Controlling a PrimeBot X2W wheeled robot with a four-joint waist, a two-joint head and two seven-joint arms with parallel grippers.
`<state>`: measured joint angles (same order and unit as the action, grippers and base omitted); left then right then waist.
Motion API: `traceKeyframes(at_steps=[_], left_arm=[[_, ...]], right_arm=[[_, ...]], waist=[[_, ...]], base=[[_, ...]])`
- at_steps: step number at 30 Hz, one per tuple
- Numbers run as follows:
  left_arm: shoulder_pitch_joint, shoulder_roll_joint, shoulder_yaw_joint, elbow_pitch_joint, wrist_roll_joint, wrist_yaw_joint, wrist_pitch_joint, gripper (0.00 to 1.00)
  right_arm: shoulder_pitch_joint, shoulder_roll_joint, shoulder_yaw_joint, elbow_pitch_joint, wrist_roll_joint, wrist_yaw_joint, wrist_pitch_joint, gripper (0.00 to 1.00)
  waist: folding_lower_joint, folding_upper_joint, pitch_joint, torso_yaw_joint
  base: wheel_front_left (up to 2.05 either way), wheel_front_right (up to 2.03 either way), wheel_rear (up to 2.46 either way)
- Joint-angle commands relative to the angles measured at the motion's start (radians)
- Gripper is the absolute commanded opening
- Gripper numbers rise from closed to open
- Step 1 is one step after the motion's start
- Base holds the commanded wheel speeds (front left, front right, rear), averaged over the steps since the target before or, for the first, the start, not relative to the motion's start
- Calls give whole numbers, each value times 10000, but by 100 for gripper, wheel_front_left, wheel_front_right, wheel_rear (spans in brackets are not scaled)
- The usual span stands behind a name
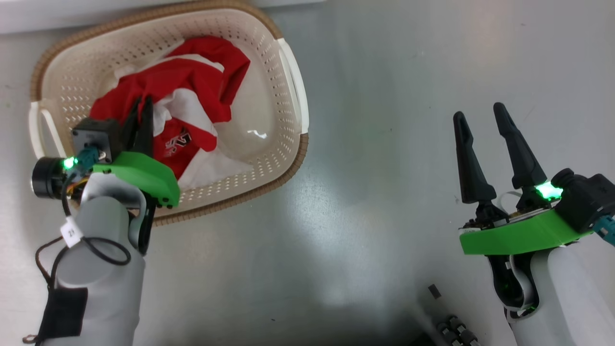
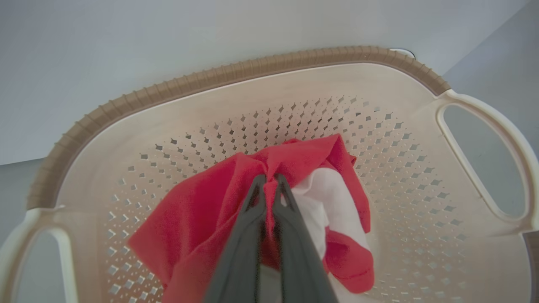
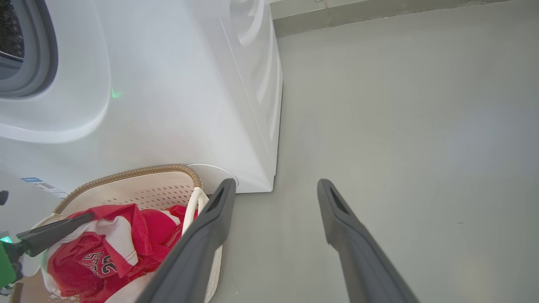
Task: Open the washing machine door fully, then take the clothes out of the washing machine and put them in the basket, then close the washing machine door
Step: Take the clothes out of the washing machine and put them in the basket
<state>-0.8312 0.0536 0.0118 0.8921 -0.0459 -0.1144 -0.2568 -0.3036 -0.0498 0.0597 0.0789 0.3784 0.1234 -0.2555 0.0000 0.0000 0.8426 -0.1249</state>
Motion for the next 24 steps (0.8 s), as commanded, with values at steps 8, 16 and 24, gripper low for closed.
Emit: traceKeyframes(at_steps=[8,16,24], left_arm=[[-283,376,196,579,81,123,-49,4],[-329,323,233,639,2,224,-49,85],[69,257,411,206,-167,216,-49,100]], right_arm=[[19,-5,271,-258,178,73,-63,100],[-22,-5,240,-191,145,73,-63,100],[19,-5,213,-88,-5,73,-63,100]], waist=[[0,0,388,-104],[0,0,275,-74],[0,0,-313,54]], base=[[0,0,0],[0,0,0],[0,0,0]])
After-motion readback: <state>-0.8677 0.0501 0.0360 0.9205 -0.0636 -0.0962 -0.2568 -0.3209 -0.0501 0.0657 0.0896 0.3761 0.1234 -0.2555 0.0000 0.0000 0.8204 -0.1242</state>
